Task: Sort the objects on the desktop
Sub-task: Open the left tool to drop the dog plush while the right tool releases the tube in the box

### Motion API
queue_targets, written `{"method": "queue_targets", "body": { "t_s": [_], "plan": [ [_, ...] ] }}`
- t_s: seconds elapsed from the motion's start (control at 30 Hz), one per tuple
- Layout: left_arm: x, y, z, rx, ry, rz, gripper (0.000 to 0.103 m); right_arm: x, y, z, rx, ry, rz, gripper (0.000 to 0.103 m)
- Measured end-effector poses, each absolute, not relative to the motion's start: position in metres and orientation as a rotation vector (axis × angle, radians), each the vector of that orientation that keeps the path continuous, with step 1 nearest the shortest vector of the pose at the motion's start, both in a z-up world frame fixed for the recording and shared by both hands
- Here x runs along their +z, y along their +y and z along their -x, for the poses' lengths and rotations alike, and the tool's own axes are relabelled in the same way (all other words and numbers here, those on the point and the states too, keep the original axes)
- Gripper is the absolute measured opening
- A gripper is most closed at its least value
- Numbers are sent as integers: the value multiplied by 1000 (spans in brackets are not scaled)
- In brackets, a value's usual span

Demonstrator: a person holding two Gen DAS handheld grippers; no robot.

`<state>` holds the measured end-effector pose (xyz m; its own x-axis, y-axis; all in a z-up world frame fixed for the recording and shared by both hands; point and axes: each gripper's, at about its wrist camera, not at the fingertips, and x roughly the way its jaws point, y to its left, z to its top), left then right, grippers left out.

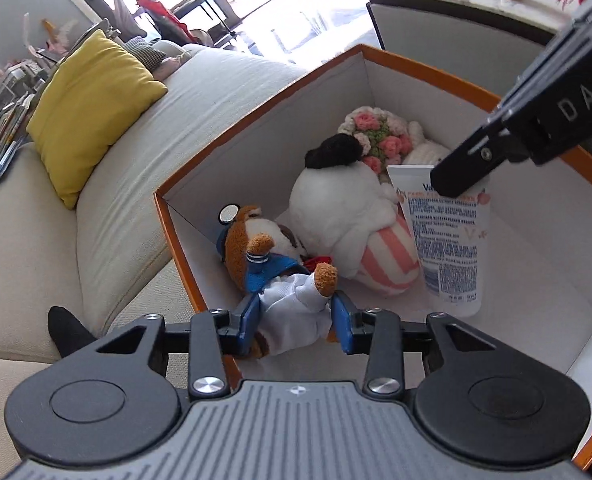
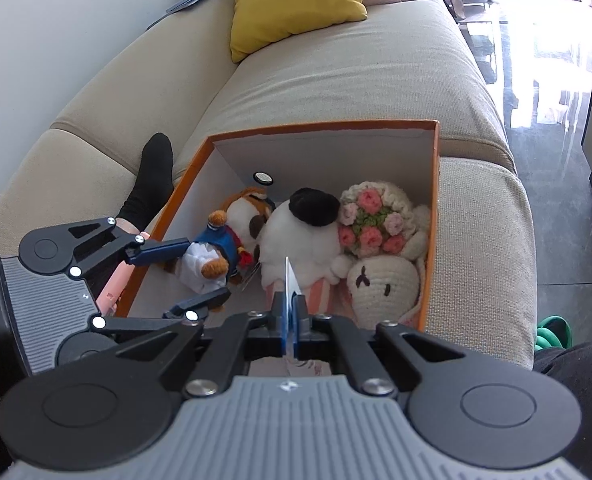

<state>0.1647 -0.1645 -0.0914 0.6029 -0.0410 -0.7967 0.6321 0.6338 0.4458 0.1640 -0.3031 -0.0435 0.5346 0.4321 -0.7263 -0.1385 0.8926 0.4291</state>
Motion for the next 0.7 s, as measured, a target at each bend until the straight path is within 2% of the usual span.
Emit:
{"method": "queue_targets", "body": {
  "t_s": [0.13, 0.3, 0.4, 0.5, 0.7],
  "plan": [
    [-104, -171, -164, -444, 859, -846, 40, -43, -297, -168, 347, 946, -315, 2],
    [-111, -177, -178, -388, 871, -806, 40, -42, -289, -167, 351, 939, -268, 2],
    [-111, -179, -182, -390, 880, -805, 41, -38, -292, -164, 343, 930, -254, 2],
    [-107, -172, -178, -423, 860, -779, 47, -32, -298, -159, 323, 914, -246, 2],
    [-79, -158, -157, -525, 786, -650, 46, -27, -305, -148, 239, 901, -159, 2]
  ]
}}
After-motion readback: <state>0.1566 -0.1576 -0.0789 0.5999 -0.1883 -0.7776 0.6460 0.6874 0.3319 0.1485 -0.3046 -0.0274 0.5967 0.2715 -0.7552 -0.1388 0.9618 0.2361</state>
